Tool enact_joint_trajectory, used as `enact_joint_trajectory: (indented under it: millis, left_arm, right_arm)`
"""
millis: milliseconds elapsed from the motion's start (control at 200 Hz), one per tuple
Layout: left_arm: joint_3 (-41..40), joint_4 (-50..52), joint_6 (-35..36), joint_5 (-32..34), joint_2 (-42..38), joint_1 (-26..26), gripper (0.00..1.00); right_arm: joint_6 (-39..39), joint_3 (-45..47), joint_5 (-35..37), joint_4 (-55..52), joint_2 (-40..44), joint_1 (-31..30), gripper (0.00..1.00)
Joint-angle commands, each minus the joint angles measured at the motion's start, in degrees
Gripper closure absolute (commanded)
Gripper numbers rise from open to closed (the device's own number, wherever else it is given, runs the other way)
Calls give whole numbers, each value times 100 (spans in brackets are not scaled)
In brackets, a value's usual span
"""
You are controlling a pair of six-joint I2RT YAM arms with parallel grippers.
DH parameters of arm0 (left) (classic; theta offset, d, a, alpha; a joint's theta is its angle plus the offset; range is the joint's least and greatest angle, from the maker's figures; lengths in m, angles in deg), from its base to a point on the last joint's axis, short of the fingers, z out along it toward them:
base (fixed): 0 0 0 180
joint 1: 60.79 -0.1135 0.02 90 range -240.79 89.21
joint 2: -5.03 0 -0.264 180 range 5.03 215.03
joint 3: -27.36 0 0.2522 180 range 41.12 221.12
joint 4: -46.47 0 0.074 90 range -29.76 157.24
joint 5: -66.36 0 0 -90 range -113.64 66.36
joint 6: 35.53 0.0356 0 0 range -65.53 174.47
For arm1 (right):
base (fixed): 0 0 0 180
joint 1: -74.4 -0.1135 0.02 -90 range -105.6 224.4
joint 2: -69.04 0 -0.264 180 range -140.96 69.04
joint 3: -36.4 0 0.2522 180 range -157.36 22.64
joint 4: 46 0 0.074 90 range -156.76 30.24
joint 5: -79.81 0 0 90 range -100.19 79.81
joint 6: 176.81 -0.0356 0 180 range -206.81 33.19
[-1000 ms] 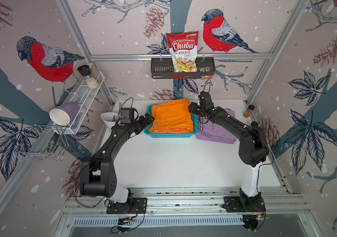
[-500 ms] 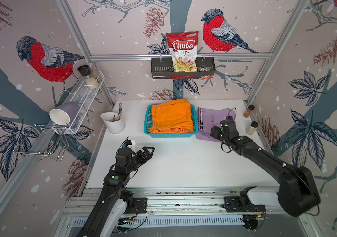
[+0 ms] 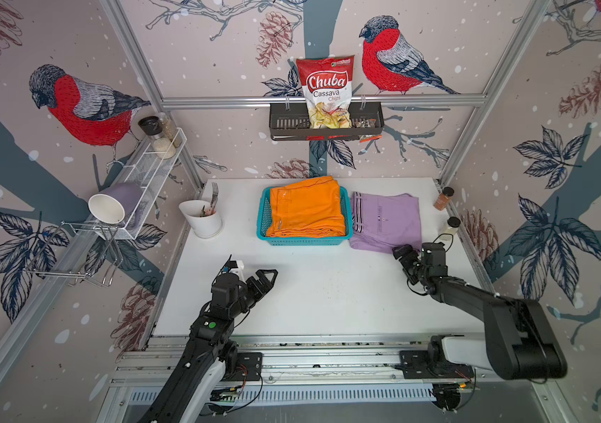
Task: Put the folded long pants in the basket
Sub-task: Move the long pant to the center of the board.
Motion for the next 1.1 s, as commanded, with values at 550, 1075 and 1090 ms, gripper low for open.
enact_joint_trajectory:
  millis: [550,1075,1090]
  left_arm:
    - [-214,-780,-62,-275,257,85,6]
    - [-264,-952,-146,-280,309,189,11]
    - [-253,-950,-144,-291,309,202,11]
  right_arm:
    - [150,-501,-155,-662,-813,27,100]
    - [-223,405,128,-831,894,-109,100]
    - [-238,461,106,-854,979,-117,100]
